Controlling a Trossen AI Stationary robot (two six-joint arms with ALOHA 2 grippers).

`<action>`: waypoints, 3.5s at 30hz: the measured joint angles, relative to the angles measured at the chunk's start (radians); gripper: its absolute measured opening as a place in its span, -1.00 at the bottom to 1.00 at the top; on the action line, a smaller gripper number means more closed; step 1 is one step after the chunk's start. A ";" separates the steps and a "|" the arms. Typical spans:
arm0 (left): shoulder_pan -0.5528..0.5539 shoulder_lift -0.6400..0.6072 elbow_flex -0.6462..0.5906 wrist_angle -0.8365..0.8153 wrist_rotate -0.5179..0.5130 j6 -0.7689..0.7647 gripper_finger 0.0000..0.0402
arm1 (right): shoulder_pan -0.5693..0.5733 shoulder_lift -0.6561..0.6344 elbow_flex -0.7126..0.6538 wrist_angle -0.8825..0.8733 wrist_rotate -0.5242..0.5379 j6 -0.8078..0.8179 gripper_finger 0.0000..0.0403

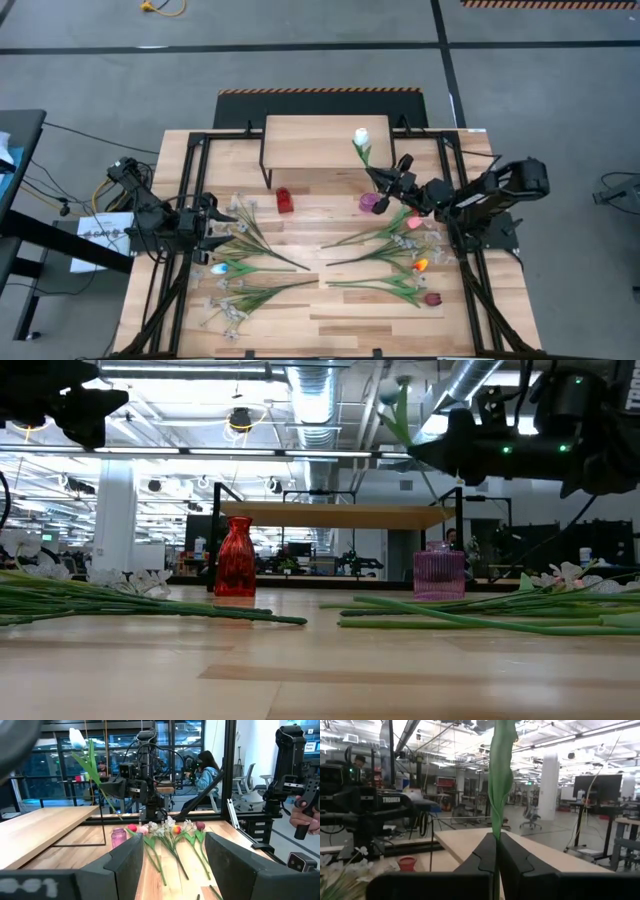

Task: Pick and place flowers into a vace then onto a shelf
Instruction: Put the top white tulip into the pink vase, then put the bottom white flowers into the pink vase

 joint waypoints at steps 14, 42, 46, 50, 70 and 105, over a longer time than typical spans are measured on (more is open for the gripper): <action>0.000 0.000 0.000 -0.010 0.001 -0.003 0.01 | 0.031 0.097 0.022 -0.001 0.054 -0.005 -1.00; 0.000 0.000 0.000 -0.019 0.003 -0.013 0.01 | -0.019 0.219 0.089 -0.004 -0.008 -0.025 -1.00; 0.000 0.000 0.000 -0.024 0.003 -0.028 0.01 | -0.009 0.228 0.096 -0.001 -0.005 -0.027 -1.00; 0.000 0.000 0.000 -0.024 0.003 -0.028 0.01 | 0.000 0.213 0.096 0.000 -0.004 -0.031 -1.00; 0.000 0.000 0.000 -0.023 0.003 -0.032 0.01 | 0.109 0.184 0.039 0.002 0.203 -0.060 -0.78; 0.000 0.000 0.000 -0.019 0.006 -0.032 0.01 | 0.533 -0.567 0.033 -0.627 0.542 -0.267 -0.70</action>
